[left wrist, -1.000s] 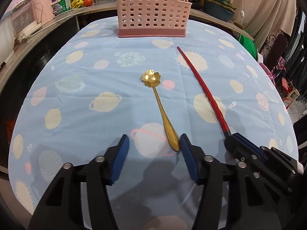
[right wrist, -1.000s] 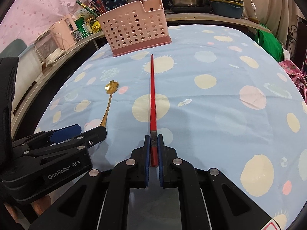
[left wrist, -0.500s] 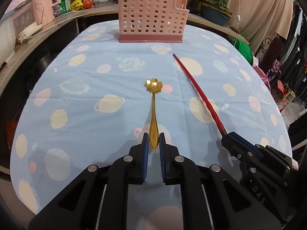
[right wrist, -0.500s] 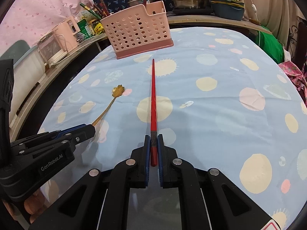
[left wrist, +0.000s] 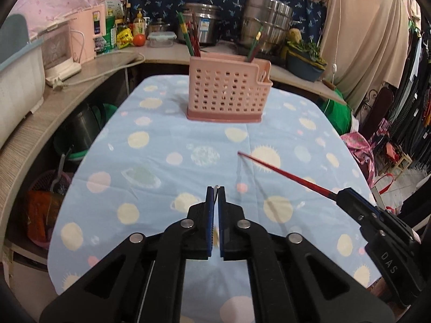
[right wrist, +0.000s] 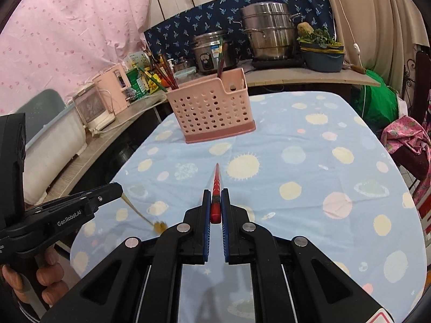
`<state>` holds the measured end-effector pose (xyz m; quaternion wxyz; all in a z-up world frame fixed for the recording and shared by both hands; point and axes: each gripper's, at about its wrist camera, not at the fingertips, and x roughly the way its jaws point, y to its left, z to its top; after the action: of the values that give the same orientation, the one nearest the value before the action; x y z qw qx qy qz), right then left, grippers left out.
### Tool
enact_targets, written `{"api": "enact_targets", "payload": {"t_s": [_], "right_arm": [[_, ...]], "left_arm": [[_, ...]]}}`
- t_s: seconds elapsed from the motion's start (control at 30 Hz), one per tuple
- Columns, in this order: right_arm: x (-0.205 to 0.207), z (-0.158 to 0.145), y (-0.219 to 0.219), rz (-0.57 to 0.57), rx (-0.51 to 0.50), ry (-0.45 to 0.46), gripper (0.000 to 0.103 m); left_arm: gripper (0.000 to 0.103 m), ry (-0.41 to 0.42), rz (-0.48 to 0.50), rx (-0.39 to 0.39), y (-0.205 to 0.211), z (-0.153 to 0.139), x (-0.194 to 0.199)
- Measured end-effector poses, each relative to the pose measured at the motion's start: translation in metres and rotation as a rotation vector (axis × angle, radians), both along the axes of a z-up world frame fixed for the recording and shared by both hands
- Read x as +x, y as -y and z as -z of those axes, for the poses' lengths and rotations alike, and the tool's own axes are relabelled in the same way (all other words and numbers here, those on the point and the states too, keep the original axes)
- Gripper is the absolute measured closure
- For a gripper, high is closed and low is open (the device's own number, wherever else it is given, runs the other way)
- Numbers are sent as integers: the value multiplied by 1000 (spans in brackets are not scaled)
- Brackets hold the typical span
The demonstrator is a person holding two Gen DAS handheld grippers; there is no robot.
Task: Organize utensils
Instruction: 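Close the left tool on the gold spoon handle while the right tool lifts the red chopstick, then lift the gold spoon and red chopstick and carry them toward the pink basket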
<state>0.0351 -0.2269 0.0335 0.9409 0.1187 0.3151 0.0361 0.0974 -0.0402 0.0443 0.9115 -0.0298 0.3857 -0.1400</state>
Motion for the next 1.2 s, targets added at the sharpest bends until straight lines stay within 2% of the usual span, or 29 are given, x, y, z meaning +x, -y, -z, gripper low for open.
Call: {"api": "enact_targets", "payload": {"t_s": [0.23, 0.43, 0.57, 0.63, 0.7, 0.97, 1.2], "right_arm": [[14, -39, 11, -5, 58, 79, 96], [17, -57, 24, 21, 80, 122, 96], [13, -49, 31, 36, 102, 102, 96], [10, -43, 32, 42, 118, 91, 96], [7, -39, 31, 44, 126, 81, 95], [9, -30, 18, 25, 98, 56, 96], [18, -31, 17, 22, 96, 55, 96]], "left_arm": [[103, 73, -6, -6, -4, -30, 13], [103, 73, -28, -8, -16, -33, 17], [98, 1, -50, 21, -23, -4, 18], [74, -45, -57, 36, -26, 17, 18], [65, -78, -64, 38, -29, 34, 18], [64, -211, -50, 38, -27, 92, 30], [64, -235, -46, 30, -24, 105, 44]]}}
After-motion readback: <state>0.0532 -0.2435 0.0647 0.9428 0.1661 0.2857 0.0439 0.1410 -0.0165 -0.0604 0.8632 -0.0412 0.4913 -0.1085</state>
